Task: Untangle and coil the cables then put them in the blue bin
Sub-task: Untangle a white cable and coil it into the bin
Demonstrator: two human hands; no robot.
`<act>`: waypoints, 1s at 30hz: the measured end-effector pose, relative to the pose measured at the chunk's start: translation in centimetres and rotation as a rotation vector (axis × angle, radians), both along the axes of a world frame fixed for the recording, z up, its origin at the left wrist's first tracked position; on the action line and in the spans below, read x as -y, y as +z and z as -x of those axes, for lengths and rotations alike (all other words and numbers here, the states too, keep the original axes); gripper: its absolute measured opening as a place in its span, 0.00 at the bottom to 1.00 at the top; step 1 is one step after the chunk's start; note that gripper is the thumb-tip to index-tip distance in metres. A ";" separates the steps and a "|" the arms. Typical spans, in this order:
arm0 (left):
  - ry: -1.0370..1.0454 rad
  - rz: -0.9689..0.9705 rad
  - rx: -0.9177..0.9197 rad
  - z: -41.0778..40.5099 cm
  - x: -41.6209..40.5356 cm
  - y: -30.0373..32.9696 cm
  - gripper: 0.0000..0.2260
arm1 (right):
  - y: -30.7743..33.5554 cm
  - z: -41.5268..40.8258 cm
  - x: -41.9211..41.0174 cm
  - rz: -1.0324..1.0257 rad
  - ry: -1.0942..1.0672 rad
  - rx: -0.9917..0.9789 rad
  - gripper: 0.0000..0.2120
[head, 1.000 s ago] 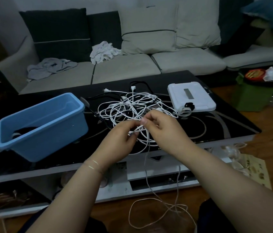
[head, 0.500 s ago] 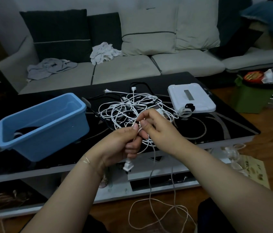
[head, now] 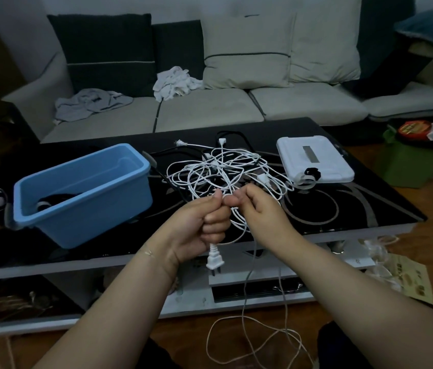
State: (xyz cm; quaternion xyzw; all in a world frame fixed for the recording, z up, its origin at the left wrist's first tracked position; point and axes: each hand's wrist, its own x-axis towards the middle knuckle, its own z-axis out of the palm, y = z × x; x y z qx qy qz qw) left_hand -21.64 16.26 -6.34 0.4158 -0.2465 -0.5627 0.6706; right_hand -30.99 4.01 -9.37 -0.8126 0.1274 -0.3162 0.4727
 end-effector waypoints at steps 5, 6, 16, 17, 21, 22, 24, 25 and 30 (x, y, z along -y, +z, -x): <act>0.171 0.153 -0.099 -0.4 0.2 0.4 0.13 | -0.6 -0.4 -0.4 0.115 0.074 -0.257 0.08; 0.220 0.181 -0.100 -0.7 0.2 0.5 0.15 | -0.8 -0.3 -0.7 0.198 0.106 -0.335 0.08; 0.484 0.126 0.518 -0.4 0.4 -0.9 0.14 | -0.7 0.6 -2.1 0.655 0.205 -0.562 0.11; 0.508 0.104 0.648 -0.2 0.5 -1.0 0.13 | -0.5 0.7 -2.2 0.636 0.202 -0.539 0.10; 0.491 -0.042 1.195 -0.2 0.4 -1.1 0.09 | 0.3 1.0 -2.2 0.462 0.258 -0.481 0.09; 0.472 -0.078 1.258 -0.3 0.3 -1.1 0.09 | 0.6 1.1 -2.0 0.400 0.295 -0.498 0.09; 0.436 -0.138 1.336 -0.4 0.3 -1.2 0.10 | 1.2 1.3 -1.5 0.300 0.345 -0.503 0.06; 0.395 -0.158 1.352 -0.4 0.2 -1.1 0.11 | 1.4 1.5 -1.1 0.268 0.338 -0.480 0.04; 0.252 -0.121 1.188 -0.1 0.1 -0.8 0.16 | 2.6 2.5 0.2 0.332 0.115 -0.362 0.15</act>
